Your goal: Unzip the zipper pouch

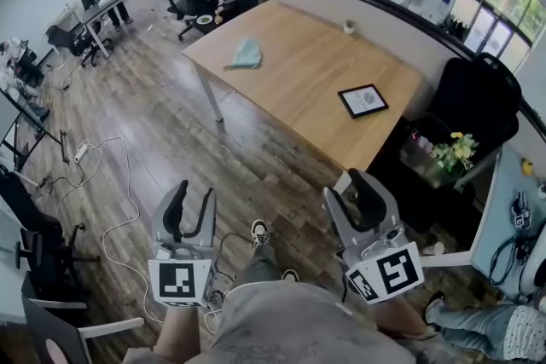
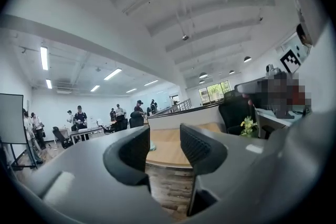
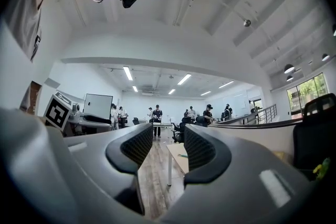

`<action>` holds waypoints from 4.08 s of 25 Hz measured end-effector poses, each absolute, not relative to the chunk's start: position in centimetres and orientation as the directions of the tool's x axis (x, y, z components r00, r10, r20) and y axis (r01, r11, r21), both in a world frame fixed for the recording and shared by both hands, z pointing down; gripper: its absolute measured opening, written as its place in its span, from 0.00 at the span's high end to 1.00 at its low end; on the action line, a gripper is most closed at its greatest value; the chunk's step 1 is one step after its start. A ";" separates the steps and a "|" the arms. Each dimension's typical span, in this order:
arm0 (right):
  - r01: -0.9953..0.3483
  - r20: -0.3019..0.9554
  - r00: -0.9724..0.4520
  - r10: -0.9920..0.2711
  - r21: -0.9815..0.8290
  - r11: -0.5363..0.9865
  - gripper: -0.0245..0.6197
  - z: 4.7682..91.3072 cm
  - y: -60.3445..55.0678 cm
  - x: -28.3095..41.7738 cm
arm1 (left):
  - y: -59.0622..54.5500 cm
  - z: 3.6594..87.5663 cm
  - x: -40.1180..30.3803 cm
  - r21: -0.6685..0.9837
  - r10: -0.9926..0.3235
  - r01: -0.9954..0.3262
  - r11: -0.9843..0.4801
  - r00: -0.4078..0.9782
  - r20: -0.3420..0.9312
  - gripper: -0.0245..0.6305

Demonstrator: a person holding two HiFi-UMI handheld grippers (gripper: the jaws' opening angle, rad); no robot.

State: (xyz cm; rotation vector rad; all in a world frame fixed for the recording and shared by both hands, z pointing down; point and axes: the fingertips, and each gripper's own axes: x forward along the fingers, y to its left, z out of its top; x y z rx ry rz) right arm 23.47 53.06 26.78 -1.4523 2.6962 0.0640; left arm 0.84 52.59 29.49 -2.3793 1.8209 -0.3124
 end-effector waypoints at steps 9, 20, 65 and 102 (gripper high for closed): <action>-0.823 -0.034 -0.567 -0.823 0.018 0.567 0.70 29.0 49.1 21.6 | 48.3 30.7 -0.3 -0.257 -0.960 -0.925 -0.279 0.267 0.083 0.69; -0.827 0.028 -0.561 -0.827 0.014 0.562 0.70 30.5 38.1 17.2 | 37.6 32.1 -4.0 -0.234 -0.942 -0.915 -0.328 0.297 0.157 0.69; -0.821 0.251 -0.532 -0.809 0.083 0.565 0.70 36.2 -4.7 8.2 | -4.5 33.8 -13.5 -0.207 -0.906 -0.891 -0.405 0.358 0.227 0.69; -0.619 0.562 -0.628 -0.539 0.059 0.783 0.70 47.5 -22.3 6.4 | -19.2 39.5 -13.3 -0.171 -0.833 -0.839 -0.516 0.445 0.329 0.69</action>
